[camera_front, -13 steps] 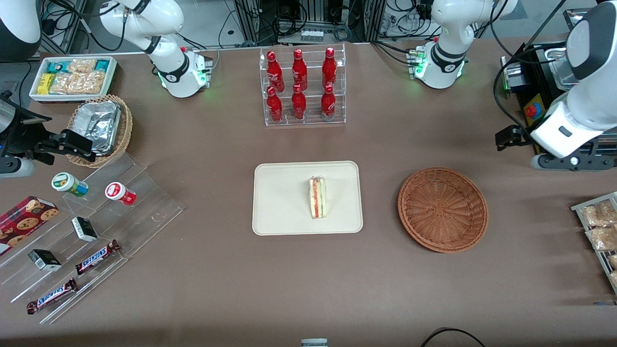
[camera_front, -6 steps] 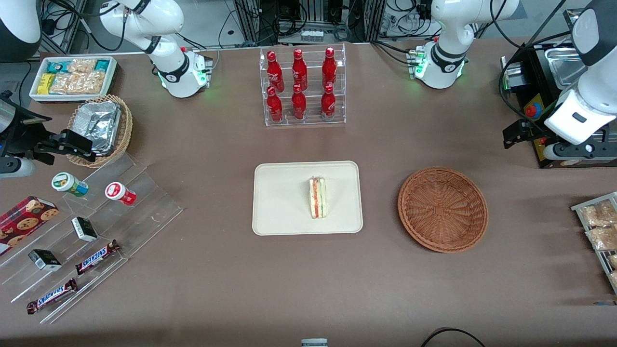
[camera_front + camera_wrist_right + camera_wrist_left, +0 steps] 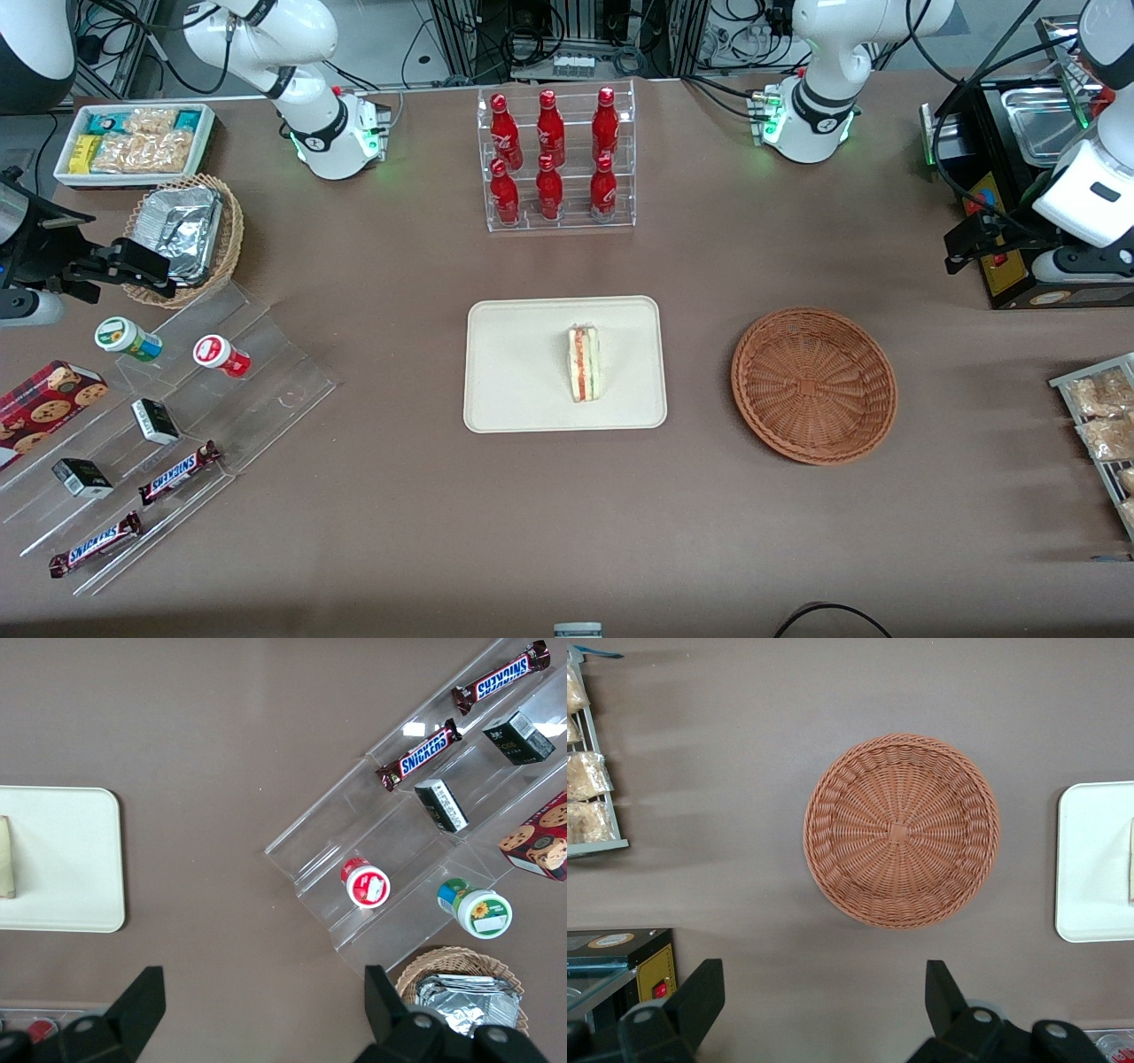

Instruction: Place sandwich from basket to tray

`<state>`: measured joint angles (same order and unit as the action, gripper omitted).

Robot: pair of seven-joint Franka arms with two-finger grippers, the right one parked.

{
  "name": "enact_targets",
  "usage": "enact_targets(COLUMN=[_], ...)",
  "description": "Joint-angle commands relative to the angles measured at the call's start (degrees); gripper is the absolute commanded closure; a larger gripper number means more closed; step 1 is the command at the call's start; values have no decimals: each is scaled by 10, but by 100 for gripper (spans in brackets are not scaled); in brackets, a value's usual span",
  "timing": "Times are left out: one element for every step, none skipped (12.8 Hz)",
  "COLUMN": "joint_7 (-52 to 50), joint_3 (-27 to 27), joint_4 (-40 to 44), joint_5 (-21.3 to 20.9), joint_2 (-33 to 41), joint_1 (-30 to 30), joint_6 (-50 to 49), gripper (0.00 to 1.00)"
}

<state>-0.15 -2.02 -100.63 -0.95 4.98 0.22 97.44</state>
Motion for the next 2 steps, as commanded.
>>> enact_targets(joint_7=[-3,-9], joint_3=[9,10], joint_4=[9,5], joint_5=[9,8], joint_2=[-3,-3], joint_1=[-8,-7], joint_6=[-16,-16], gripper=[0,0])
